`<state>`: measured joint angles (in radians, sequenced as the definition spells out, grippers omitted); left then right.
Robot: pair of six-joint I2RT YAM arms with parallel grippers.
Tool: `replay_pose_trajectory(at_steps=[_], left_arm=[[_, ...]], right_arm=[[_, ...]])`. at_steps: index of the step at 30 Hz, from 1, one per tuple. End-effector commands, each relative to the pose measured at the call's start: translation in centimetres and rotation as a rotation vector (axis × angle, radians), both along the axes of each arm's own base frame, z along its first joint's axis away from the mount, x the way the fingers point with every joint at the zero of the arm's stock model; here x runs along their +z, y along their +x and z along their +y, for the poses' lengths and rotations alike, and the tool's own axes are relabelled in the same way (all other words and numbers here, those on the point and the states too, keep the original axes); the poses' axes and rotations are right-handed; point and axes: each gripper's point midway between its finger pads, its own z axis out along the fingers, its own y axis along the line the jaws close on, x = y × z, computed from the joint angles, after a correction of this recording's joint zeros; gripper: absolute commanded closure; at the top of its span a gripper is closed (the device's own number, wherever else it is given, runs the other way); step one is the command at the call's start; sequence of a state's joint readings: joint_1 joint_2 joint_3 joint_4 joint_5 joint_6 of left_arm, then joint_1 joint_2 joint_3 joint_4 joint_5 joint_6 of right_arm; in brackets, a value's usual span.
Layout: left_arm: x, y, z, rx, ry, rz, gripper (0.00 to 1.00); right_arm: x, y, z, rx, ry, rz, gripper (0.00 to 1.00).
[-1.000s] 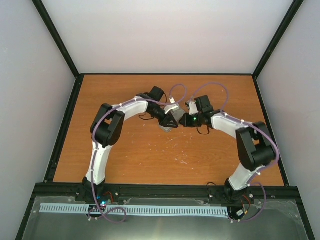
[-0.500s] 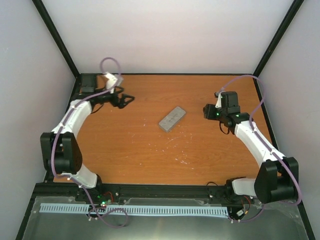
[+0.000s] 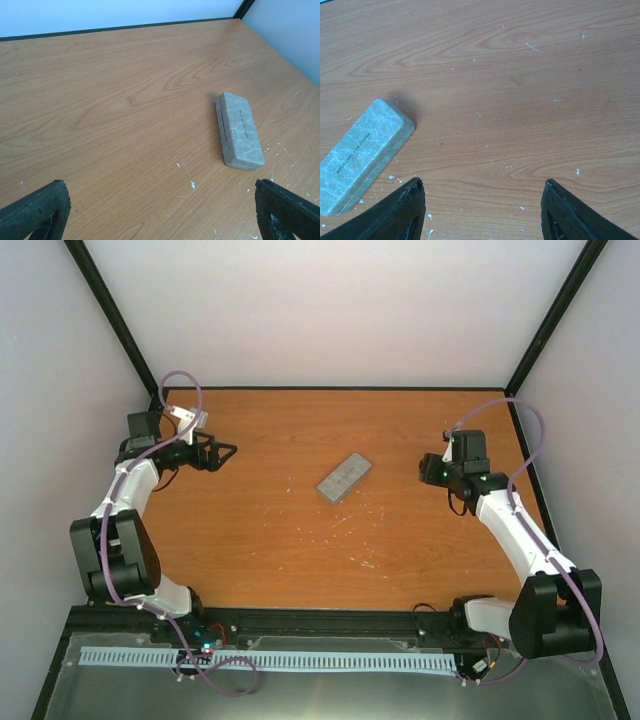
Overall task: Organize the sunglasses
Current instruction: Reset both arms
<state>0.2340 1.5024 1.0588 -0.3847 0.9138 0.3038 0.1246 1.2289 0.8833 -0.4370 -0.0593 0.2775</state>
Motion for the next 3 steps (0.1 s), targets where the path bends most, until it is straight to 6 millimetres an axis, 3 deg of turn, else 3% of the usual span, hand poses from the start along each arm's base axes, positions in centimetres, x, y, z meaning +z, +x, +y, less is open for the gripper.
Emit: replay_pose_trajectory(at_steps=[1, 3], left_arm=[[1.72, -0.21, -0.36, -0.012, -0.027, -0.049, 0.00], [1.49, -0.44, -0.39, -0.002, -0.035, -0.043, 0.01]], right_arm=[[0.33, 0.08, -0.63, -0.043, 0.025, -0.020, 0.38], [-0.14, 0.15, -0.57, -0.042, 0.041, -0.014, 0.37]])
